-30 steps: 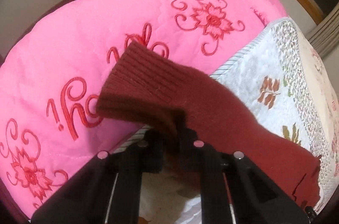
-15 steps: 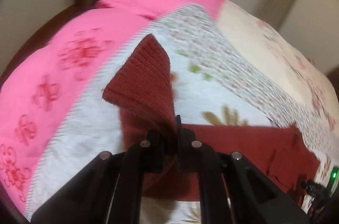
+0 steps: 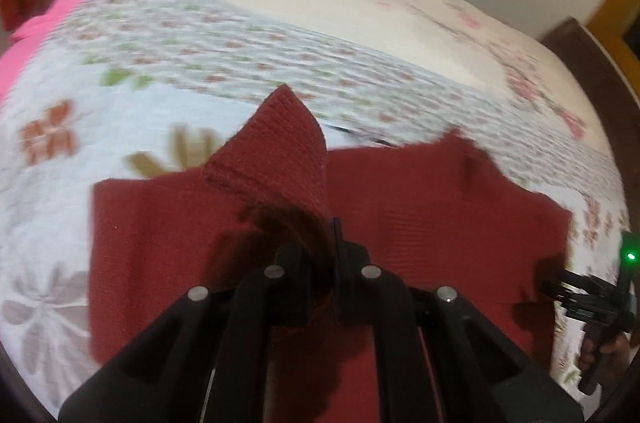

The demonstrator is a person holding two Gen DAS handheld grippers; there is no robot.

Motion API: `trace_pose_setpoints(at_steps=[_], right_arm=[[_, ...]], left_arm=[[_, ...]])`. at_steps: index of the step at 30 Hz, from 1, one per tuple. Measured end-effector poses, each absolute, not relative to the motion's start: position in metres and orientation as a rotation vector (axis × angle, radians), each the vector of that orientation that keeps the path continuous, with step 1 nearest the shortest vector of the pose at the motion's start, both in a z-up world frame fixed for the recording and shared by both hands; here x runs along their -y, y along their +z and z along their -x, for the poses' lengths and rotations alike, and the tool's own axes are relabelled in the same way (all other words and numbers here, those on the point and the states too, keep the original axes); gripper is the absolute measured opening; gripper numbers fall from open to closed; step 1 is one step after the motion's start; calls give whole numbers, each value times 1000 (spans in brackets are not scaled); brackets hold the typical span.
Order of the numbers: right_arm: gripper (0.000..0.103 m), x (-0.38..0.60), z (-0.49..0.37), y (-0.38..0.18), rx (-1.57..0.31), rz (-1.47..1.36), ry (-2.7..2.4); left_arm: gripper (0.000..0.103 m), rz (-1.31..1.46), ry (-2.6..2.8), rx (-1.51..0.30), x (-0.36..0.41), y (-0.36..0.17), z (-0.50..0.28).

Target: Fold small clothes

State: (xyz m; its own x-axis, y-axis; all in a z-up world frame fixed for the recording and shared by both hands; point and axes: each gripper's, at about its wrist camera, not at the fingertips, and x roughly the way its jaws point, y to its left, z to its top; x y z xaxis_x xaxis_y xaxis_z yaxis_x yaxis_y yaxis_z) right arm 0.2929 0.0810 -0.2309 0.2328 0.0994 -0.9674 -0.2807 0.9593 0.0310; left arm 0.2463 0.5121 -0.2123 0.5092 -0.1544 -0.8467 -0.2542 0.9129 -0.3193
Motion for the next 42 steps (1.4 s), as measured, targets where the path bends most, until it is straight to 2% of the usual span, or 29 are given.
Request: trace_pose_setpoints(at_steps=[4, 7, 12, 13, 14, 19, 25, 29, 38, 39, 40, 41, 42], right_arm=[[81, -75, -293, -232, -1315, 142, 264], [81, -73, -292, -234, -1324, 141, 265], [81, -72, -290, -236, -1338, 134, 273], [81, -74, -289, -235, -1337, 137, 278], [81, -77, -289, -234, -1337, 138, 282], [81, -108, -294, -227, -1328, 141, 361], [82, -166, -301, -227, -1360, 81, 516], [82, -205, -307, -240, -1391, 94, 565], [80, -245, -314, -270, -1494, 77, 631], [74, -247, -314, -274, -1502, 82, 625], [63, -249, -315, -278, -1509, 84, 619], [56, -250, -315, -280, -1509, 86, 617], [42, -251, -315, -280, -1504, 97, 613]], left_arm=[[7, 405, -59, -1122, -462, -237, -263], [12, 365, -113, -1218, -436, -268, -268], [37, 430, -163, -1269, -433, -280, -255], [51, 460, -166, -1254, -439, -272, -249], [58, 471, -160, -1238, -443, -264, -245], [62, 446, 3, -1161, -509, -232, -224], [61, 306, 277, -1313, -574, -273, -220], [65, 228, 260, -1328, -568, -290, -222], [66, 344, 256, -1215, -591, -255, -212], [66, 345, 261, -1210, -590, -253, -213], [66, 344, 268, -1204, -587, -251, -213], [66, 343, 277, -1196, -588, -249, -212], [66, 343, 287, -1188, -590, -248, -211]])
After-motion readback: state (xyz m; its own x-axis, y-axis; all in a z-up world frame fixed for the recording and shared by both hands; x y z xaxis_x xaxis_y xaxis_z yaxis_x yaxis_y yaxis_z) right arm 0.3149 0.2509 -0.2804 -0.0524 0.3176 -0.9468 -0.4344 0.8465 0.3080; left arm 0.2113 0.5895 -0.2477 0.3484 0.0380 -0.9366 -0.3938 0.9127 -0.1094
